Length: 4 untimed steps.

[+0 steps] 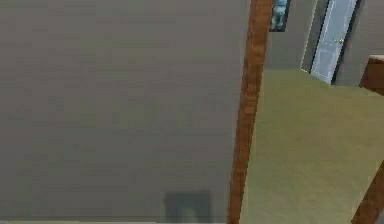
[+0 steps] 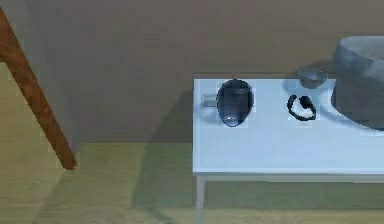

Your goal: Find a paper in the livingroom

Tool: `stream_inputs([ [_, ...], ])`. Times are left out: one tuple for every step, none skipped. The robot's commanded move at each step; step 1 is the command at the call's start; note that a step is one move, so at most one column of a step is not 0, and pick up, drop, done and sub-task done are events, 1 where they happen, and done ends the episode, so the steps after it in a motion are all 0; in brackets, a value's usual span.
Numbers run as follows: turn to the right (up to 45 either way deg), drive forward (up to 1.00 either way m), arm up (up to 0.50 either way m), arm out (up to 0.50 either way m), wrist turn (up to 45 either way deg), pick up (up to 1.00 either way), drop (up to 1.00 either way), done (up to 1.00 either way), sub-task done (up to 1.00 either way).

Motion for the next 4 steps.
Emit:
stream_inputs([
  [-42.0,0.0,0.0,0.0,0.0,0.0,0.0,0.0,0.0],
  [0.0,0.2,0.0,0.0,0.0,0.0,0.0,0.0,0.0],
  [45.0,0.0,0.0,0.0,0.0,0.0,0.0,0.0,0.0],
  [45.0,0.0,0.0,0.0,0.0,0.0,0.0,0.0,0.0],
])
